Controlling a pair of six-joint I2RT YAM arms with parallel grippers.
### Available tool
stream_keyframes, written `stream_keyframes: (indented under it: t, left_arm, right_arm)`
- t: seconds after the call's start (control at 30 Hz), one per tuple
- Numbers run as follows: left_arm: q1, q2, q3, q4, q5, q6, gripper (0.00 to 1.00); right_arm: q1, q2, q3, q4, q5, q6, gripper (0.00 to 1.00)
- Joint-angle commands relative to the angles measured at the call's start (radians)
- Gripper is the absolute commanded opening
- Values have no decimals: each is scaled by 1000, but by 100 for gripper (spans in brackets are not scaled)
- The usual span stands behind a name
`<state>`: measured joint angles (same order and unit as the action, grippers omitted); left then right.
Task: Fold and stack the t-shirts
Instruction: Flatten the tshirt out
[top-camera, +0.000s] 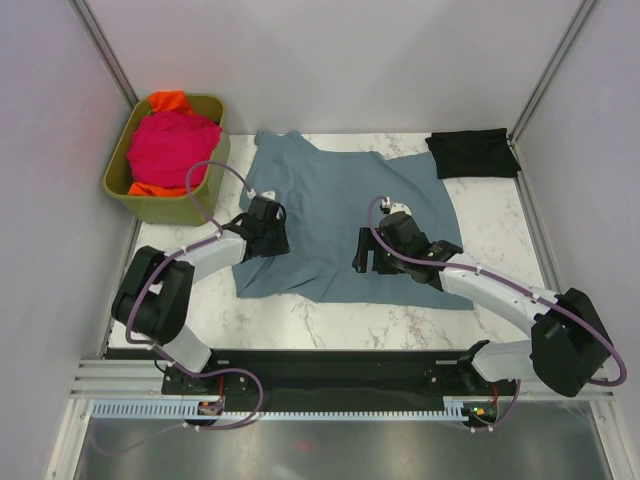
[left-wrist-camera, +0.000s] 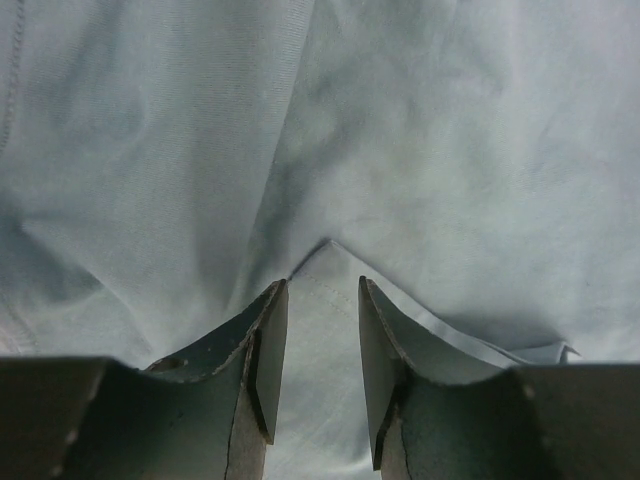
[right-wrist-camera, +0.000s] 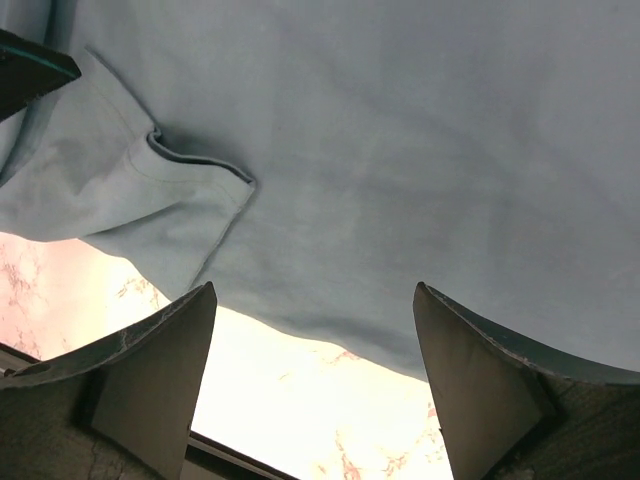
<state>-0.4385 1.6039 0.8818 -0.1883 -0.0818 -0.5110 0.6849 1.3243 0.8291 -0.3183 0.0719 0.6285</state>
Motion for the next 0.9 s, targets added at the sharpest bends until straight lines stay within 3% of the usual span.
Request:
stream_keyframes:
  t: [0.0, 0.47, 0.7, 0.87]
  left_arm:
    - [-2, 16, 16, 42, -32, 49, 42]
    - [-3, 94, 22, 46, 2, 62, 41]
    - [-2, 88, 26, 38, 10, 71, 18]
    - [-6, 10, 31, -6, -25, 57, 17]
  right_arm:
    - [-25, -37, -12, -27, -17, -36, 88]
    - [-41, -20, -28, -28, -18, -47, 88]
    - [-42, -31, -45, -30, -15, -46, 88]
    - [-42, -37, -51, -28, -15, -41, 88]
